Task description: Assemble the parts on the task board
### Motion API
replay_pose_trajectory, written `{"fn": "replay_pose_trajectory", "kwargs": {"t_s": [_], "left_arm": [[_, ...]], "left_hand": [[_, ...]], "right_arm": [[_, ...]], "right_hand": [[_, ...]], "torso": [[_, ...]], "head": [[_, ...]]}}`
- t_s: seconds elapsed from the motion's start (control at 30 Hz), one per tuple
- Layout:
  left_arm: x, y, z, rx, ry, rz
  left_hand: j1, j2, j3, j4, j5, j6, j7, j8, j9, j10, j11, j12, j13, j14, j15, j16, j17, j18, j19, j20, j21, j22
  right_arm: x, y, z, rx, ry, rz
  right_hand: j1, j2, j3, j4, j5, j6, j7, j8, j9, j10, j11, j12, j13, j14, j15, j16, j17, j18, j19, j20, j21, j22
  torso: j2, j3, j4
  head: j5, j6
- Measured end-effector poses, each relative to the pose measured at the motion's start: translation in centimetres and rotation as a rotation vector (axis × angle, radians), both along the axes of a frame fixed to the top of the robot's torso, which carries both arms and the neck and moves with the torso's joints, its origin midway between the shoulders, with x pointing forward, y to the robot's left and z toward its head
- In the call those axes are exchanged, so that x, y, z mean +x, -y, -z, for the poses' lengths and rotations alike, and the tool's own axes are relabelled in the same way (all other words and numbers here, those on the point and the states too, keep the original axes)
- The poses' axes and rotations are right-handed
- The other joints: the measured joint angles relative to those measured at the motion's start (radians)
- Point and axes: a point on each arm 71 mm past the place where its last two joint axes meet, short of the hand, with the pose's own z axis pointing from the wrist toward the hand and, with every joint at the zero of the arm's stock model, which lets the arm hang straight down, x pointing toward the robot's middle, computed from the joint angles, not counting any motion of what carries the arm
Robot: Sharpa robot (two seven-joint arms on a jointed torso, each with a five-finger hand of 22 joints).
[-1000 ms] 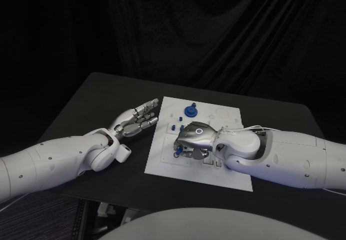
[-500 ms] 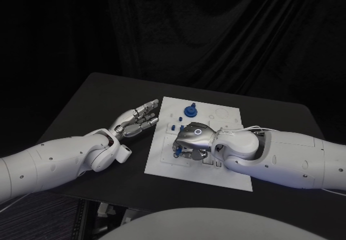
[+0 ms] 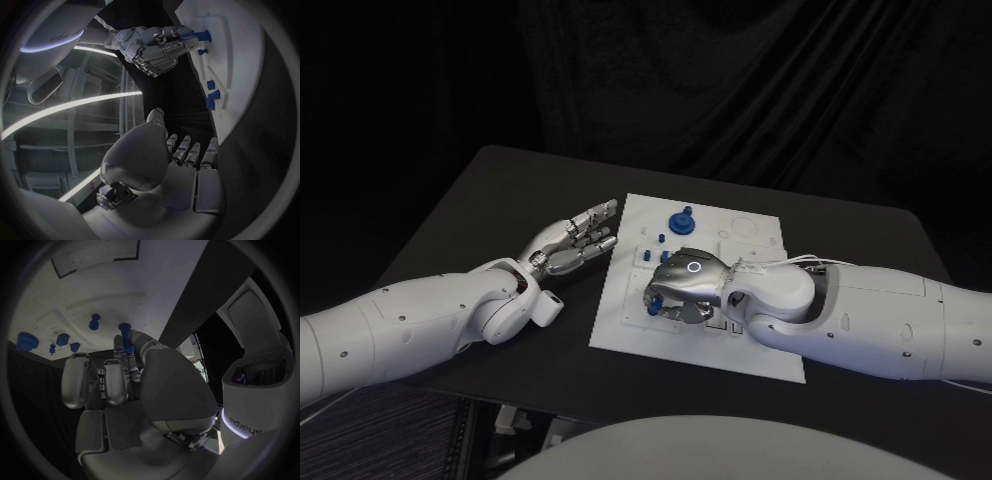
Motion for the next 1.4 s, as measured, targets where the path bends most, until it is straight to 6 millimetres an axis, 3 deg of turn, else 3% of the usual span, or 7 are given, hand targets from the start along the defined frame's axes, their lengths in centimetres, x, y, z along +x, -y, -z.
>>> {"fn": "replay_pose_trajectory", "kwargs": {"t_s": [0.3,0.37,0.43,0.53,0.73,0.9,1.4], "left_arm": [[-0.03,0.03,0.02,-0.001,-0.002,0.002],[-0.03,0.03,0.02,-0.001,-0.002,0.002],[-0.04,0.04,0.03,-0.002,-0.002,0.003],[-0.04,0.05,0.04,-0.002,-0.003,0.003],[-0.05,0.04,0.06,-0.002,-0.003,0.004],[-0.06,0.03,0.08,-0.002,-0.004,0.004],[-0.15,0.02,0.26,-0.002,-0.009,0.004]], "left_hand": [[0.000,0.000,0.000,0.000,0.000,0.000,0.000,0.000,0.000,0.000,0.000,0.000,0.000,0.000,0.000,0.000,0.000,0.000,0.000,0.000,0.000,0.000],[0.000,0.000,0.000,0.000,0.000,0.000,0.000,0.000,0.000,0.000,0.000,0.000,0.000,0.000,0.000,0.000,0.000,0.000,0.000,0.000,0.000,0.000],[0.000,0.000,0.000,0.000,0.000,0.000,0.000,0.000,0.000,0.000,0.000,0.000,0.000,0.000,0.000,0.000,0.000,0.000,0.000,0.000,0.000,0.000],[0.000,0.000,0.000,0.000,0.000,0.000,0.000,0.000,0.000,0.000,0.000,0.000,0.000,0.000,0.000,0.000,0.000,0.000,0.000,0.000,0.000,0.000],[0.000,0.000,0.000,0.000,0.000,0.004,0.004,0.000,0.000,0.000,0.000,0.000,0.000,0.000,0.000,0.000,0.000,0.000,0.000,0.000,0.000,-0.001],[0.000,0.000,0.000,0.000,0.000,0.004,0.004,0.000,0.000,0.000,0.000,0.000,0.000,0.000,0.000,0.000,0.001,0.000,0.000,0.000,0.000,-0.001],[0.000,0.000,0.000,0.000,0.000,0.004,0.004,0.000,0.001,0.000,0.000,0.000,0.000,0.000,0.000,0.000,0.001,0.000,0.000,0.000,0.000,-0.001]], "right_arm": [[0.15,0.03,0.10,-0.004,-0.006,0.005],[0.17,0.04,0.13,-0.006,-0.009,0.007],[0.21,0.08,0.20,-0.011,-0.013,0.010],[0.27,0.15,0.29,-0.019,-0.018,0.014],[0.29,0.29,0.49,-0.034,-0.029,0.021],[0.32,0.42,0.58,-0.041,-0.034,0.026],[0.46,0.93,0.59,-0.028,-0.042,0.041]], "right_hand": [[0.001,0.001,0.005,-0.006,-0.004,-0.002,-0.001,-0.001,0.001,-0.002,0.002,0.000,0.003,0.000,0.000,-0.005,-0.008,0.000,0.000,0.000,-0.012,0.000],[0.001,0.001,0.007,-0.010,-0.004,-0.018,0.009,-0.015,0.058,-0.016,0.014,-0.009,0.007,0.000,0.000,-0.013,-0.015,0.000,-0.004,-0.003,-0.023,0.000],[0.001,0.005,0.011,-0.012,-0.003,-0.065,0.015,-0.043,0.083,-0.057,0.025,-0.030,0.005,-0.005,0.009,-0.025,-0.029,0.000,-0.015,0.008,-0.044,0.000],[-0.022,-0.001,0.023,-0.005,-0.026,-0.172,0.003,-0.104,0.051,-0.129,0.049,-0.054,0.000,-0.020,0.029,-0.035,-0.048,0.000,-0.032,0.025,-0.073,0.000],[-0.046,-0.024,0.022,-0.005,-0.051,-0.241,-0.015,-0.110,0.025,-0.185,0.061,-0.057,0.006,-0.028,0.037,-0.039,-0.061,0.000,-0.043,0.036,-0.094,0.000],[-0.056,-0.019,0.013,0.005,-0.073,-0.314,-0.024,-0.110,0.002,-0.221,0.063,-0.045,0.020,-0.031,0.041,-0.043,-0.065,0.000,-0.046,0.039,-0.100,0.000],[-0.060,-0.023,0.006,0.006,-0.084,-0.325,-0.029,-0.110,-0.006,-0.229,0.068,-0.037,0.026,-0.034,0.044,-0.043,-0.069,0.000,-0.046,0.039,-0.106,0.000]], "torso": [[0.000,0.0000,0.0002],[0.000,0.0000,0.0000],[0.000,0.0000,-0.0001],[0.000,0.0000,-0.0005],[0.000,0.0000,-0.0007],[0.000,0.0000,-0.0007],[0.000,0.0006,-0.0008]], "head": [[-0.001,0.000],[-0.001,0.000],[-0.001,0.000],[0.000,0.000],[0.000,0.000],[-0.001,0.000],[-0.003,0.000]]}}
